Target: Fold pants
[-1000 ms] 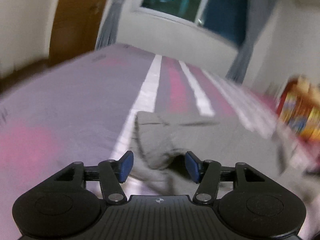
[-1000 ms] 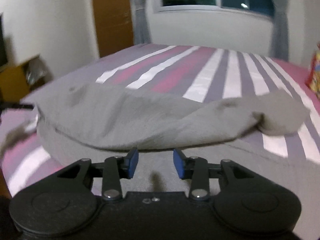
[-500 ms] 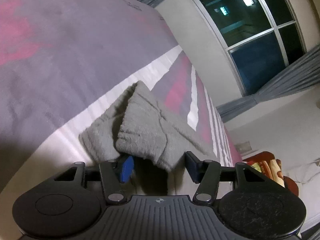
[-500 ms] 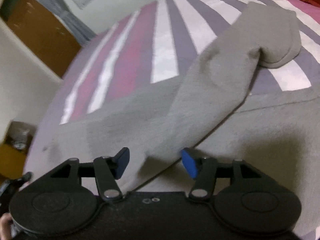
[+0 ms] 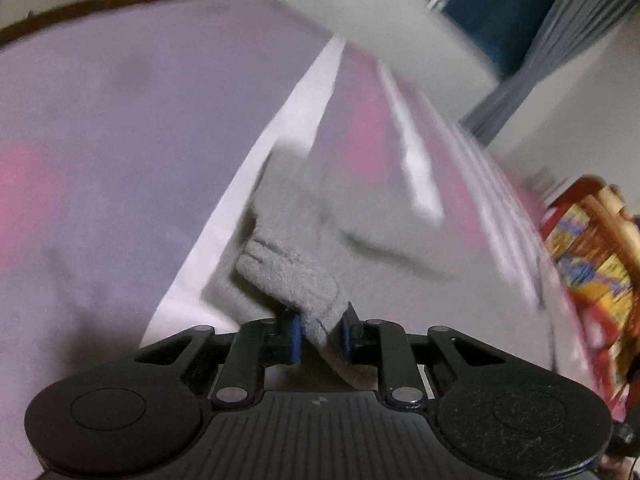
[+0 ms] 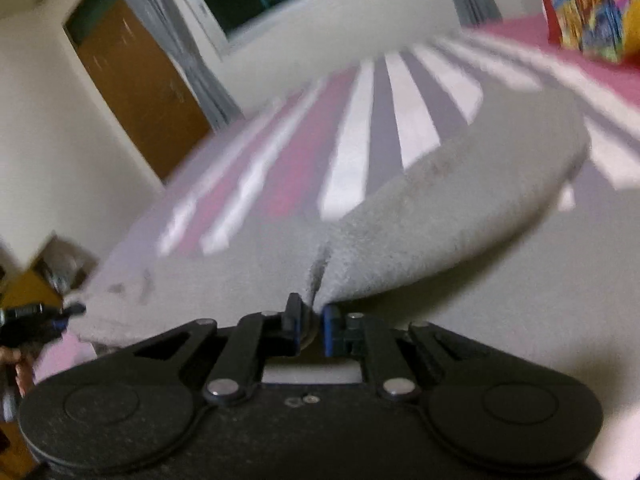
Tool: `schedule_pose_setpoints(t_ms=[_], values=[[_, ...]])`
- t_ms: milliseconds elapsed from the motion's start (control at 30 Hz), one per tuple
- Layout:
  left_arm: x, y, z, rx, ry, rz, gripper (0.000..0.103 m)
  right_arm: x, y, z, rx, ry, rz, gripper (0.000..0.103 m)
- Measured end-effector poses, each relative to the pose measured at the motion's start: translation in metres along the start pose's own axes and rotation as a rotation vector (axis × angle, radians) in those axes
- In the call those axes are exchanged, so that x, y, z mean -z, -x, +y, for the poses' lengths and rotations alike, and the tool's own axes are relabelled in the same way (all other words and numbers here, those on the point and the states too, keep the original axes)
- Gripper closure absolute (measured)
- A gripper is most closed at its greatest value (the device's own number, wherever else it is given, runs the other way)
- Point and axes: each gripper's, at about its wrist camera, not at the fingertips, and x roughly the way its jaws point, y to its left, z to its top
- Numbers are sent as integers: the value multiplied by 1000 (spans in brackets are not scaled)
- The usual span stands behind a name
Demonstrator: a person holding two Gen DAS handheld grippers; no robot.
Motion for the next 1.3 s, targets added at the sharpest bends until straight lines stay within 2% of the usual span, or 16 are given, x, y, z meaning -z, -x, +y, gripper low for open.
schedule_pose_setpoints(t_ms=[67, 267, 400, 467, 533, 600, 667, 733, 767, 833, 933, 1033, 1067, 1100, 1133, 1300], values=[[4, 7, 2, 15, 53, -25, 83, 11, -8, -5, 3, -19, 13, 91], [-7, 27, -17, 14, -13, -106, 83, 1, 15, 6, -12, 19, -30, 91], [-7, 3, -18, -91, -99, -36, 83, 8, 13, 8, 20, 14, 4, 90], [-5, 6, -24, -108, -90, -55, 83, 14, -1, 6, 46, -20, 54, 87], [-3, 17, -36, -142, -95, -76, 80, 13, 5, 7, 48, -45, 33, 79], [0, 26, -45, -152, -119, -98, 68, 9, 26, 14, 69, -29, -52, 54], [2, 28, -47, -189, -114, -91, 63, 3, 42, 19, 96, 16, -129, 49], [2, 22, -43, -226, -100, -67, 63, -12, 42, 20, 144, 48, -138, 49], [3, 15, -41, -243, -90, -46, 61, -23, 34, 19, 174, 57, -125, 49], [6, 4, -33, -248, -45, -21, 48, -42, 12, 17, 223, 70, -98, 49], [9, -6, -18, -219, 1, -26, 46, -65, -26, 8, 296, 85, 3, 47], [9, -6, -20, -219, -12, -26, 46, -69, -52, 3, 374, 115, 70, 45], [8, -5, -18, -216, -17, -25, 46, -69, -54, 1, 373, 126, 80, 55], [9, -5, -19, -212, -17, -24, 46, -70, -53, 0, 366, 141, 84, 89], [8, -4, -18, -207, -13, -24, 46, -69, -49, 0, 349, 149, 92, 101], [7, -8, -13, -196, -27, -25, 46, -49, 12, -2, 305, 146, -5, 100]])
